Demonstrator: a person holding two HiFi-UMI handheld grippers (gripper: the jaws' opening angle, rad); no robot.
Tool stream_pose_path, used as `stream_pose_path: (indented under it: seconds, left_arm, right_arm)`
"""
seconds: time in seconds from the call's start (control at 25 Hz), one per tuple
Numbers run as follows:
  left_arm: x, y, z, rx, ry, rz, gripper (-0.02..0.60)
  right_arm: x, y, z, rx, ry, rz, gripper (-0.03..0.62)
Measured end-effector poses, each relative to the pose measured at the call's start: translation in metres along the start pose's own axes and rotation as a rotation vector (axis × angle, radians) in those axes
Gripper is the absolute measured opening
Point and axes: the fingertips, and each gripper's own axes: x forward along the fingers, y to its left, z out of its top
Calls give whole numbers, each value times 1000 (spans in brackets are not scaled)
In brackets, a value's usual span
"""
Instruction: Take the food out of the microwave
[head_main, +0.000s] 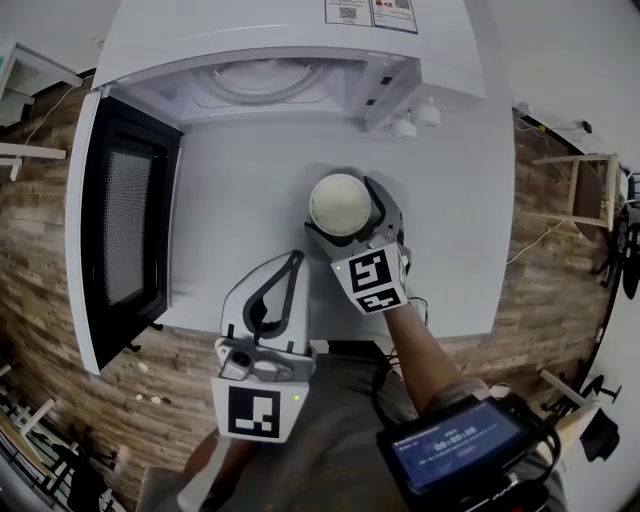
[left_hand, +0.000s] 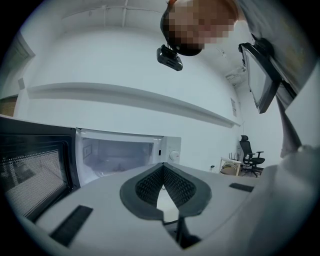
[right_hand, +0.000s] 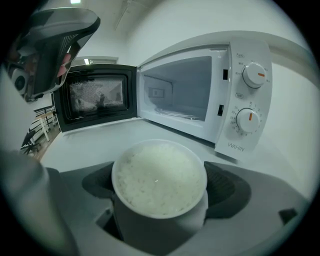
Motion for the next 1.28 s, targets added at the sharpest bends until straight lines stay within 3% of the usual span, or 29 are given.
stream_pose_path:
  seconds: [0.24, 0.44, 0.64, 0.76, 0.84, 0.92, 1.08, 1.28]
  left_arm:
    - [-3, 1, 6, 30, -11, 29, 6]
    - [-4, 10, 18, 50, -55, 89, 6]
    - [-6, 9, 48, 42, -149, 146, 6]
    - [-9, 1, 65, 58, -171, 157, 6]
    - [-10, -5, 78, 79, -197, 158, 6]
    - [-12, -10, 89, 95, -219, 161, 6]
    - [-20, -15, 104, 106, -254, 172, 6]
    - [-25, -15, 112, 115, -267, 193, 6]
  right_arm:
    - [-13, 4, -2, 8, -11, 28, 520]
    - [-48, -4, -6, -11, -28, -8, 520]
    - [-109, -27, 30, 119, -193, -37, 514]
    - [-149, -30, 85, 163, -375, -29, 404]
    - [-174, -33, 122, 156, -492, -37, 229]
    - [-195, -33, 152, 148, -578, -34, 143]
    - [-223, -25, 185, 112, -646, -29, 33]
    - [-232, -13, 193, 68, -654, -33, 9]
